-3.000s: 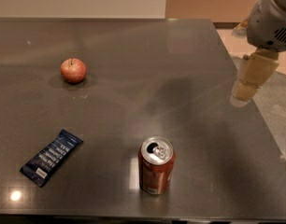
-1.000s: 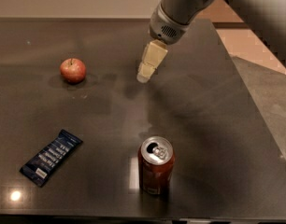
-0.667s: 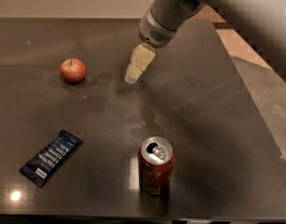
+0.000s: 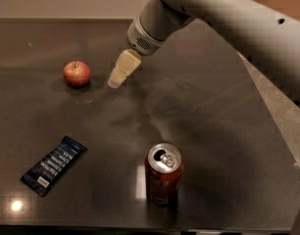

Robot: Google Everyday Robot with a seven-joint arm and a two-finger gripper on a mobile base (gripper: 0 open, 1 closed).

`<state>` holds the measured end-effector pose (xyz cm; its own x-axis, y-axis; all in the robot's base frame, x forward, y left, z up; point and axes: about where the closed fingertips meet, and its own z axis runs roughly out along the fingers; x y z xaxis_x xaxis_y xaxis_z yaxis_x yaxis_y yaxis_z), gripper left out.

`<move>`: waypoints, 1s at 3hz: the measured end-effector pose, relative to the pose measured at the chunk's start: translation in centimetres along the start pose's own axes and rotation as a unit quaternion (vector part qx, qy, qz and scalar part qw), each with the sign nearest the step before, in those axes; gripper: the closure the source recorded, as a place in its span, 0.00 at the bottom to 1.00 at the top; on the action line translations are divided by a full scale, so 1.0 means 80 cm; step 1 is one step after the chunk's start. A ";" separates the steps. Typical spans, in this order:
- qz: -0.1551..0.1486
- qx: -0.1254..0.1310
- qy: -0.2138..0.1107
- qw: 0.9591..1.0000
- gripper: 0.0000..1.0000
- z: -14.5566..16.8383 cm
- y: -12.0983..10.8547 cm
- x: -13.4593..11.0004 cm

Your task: Move apple near coke can

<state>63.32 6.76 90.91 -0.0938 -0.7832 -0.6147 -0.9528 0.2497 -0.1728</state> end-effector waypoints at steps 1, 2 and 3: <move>0.015 -0.009 -0.015 1.000 0.00 0.022 0.004 -0.021; 0.034 -0.013 -0.015 0.999 0.00 0.042 0.005 -0.036; 0.051 -0.018 -0.012 0.998 0.00 0.062 0.012 -0.048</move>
Offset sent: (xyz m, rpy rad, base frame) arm 0.0151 0.0640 -0.0127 0.0705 0.0896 -0.0773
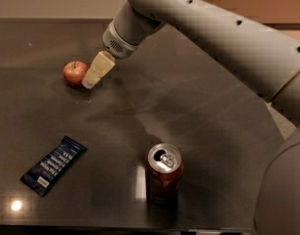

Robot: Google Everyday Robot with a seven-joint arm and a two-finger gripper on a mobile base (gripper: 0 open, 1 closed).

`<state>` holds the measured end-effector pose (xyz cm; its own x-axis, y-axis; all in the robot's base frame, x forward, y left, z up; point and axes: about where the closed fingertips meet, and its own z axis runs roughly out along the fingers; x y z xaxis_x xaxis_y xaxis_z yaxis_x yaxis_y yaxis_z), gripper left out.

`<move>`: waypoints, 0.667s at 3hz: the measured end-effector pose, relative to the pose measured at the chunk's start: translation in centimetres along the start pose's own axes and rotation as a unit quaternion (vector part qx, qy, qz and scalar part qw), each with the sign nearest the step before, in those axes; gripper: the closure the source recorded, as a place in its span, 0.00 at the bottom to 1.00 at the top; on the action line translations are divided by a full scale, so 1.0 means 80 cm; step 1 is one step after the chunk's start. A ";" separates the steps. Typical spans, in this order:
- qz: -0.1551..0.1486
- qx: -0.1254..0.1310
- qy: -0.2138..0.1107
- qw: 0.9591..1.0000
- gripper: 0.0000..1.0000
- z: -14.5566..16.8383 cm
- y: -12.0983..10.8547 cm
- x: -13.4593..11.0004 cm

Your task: Move apple near coke can

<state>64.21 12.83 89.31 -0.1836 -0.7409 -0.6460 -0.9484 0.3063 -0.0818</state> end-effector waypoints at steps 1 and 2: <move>0.007 0.003 0.007 1.000 0.00 0.022 -0.002 -0.008; 0.009 0.003 0.017 1.000 0.00 0.045 -0.010 -0.012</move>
Offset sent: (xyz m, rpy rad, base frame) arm 0.0349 0.0372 -0.0302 -0.0461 0.0246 -0.0337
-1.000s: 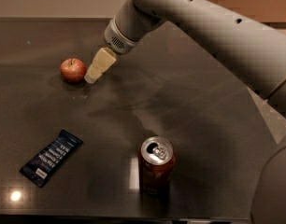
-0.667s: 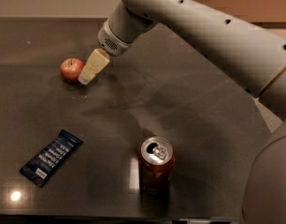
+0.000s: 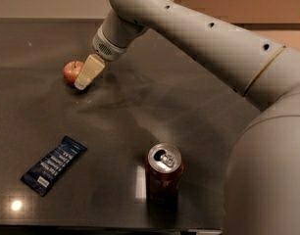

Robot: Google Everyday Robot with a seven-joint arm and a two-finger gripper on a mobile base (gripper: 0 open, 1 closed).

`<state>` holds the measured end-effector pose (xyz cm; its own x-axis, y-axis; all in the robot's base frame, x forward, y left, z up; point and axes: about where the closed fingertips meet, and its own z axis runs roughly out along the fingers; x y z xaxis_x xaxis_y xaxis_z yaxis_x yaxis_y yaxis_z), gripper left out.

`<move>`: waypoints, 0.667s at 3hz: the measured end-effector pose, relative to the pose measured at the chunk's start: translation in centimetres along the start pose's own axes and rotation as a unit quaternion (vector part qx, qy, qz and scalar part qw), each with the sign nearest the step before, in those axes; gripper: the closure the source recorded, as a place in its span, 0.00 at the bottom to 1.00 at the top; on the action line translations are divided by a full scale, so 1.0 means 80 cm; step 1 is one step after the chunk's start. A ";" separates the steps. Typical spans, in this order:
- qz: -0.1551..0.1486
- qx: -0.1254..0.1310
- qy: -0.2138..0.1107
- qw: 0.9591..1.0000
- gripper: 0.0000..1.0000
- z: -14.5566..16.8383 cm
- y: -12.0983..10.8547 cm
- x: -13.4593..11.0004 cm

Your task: Move apple near coke can

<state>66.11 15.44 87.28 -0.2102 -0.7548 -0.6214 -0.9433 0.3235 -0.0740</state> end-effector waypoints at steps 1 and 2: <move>-0.001 -0.006 0.002 1.000 0.00 0.019 -0.006 -0.009; -0.008 -0.017 0.001 1.000 0.00 0.034 -0.004 -0.021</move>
Offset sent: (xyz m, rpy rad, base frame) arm 0.0203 0.0407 -0.0102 0.0105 0.0202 0.0549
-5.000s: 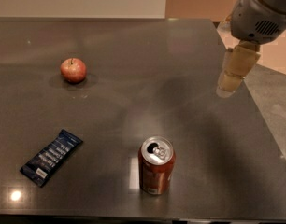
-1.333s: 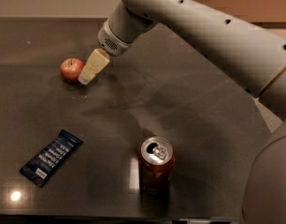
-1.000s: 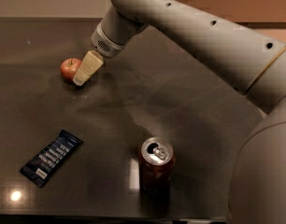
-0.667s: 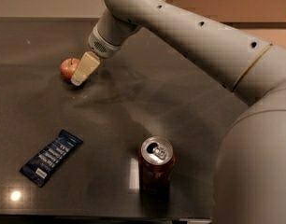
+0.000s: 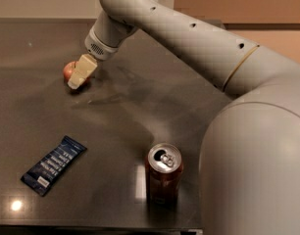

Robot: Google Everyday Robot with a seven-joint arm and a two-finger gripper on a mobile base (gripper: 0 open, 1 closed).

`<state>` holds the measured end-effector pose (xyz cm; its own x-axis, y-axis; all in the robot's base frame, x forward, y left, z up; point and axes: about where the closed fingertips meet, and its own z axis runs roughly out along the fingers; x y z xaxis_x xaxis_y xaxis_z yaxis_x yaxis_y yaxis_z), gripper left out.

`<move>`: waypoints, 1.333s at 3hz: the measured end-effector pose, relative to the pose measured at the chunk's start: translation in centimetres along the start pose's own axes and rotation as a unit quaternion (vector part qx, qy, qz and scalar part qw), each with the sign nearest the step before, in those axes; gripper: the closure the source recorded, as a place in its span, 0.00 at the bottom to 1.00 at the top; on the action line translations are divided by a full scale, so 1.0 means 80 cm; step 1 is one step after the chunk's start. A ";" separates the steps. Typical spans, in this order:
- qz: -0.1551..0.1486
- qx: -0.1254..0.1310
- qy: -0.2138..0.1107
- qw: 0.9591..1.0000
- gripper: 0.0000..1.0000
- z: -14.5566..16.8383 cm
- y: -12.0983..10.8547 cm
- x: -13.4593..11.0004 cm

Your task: Move apple near coke can

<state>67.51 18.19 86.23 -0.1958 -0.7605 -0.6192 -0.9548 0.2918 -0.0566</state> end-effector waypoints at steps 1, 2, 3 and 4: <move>-0.008 -0.013 0.003 1.000 0.00 0.013 0.006 -0.004; -0.012 -0.020 0.005 1.000 0.00 0.020 0.010 -0.006; -0.014 -0.023 0.005 1.000 0.02 0.022 0.010 -0.007; -0.020 -0.035 0.006 0.999 0.25 0.027 0.012 -0.011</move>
Offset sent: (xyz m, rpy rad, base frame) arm -0.0010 0.0222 -0.0082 -0.0041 0.0353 0.0851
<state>67.24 20.39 85.00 -0.1600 -0.7774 -0.6083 -0.9750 0.2206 -0.0255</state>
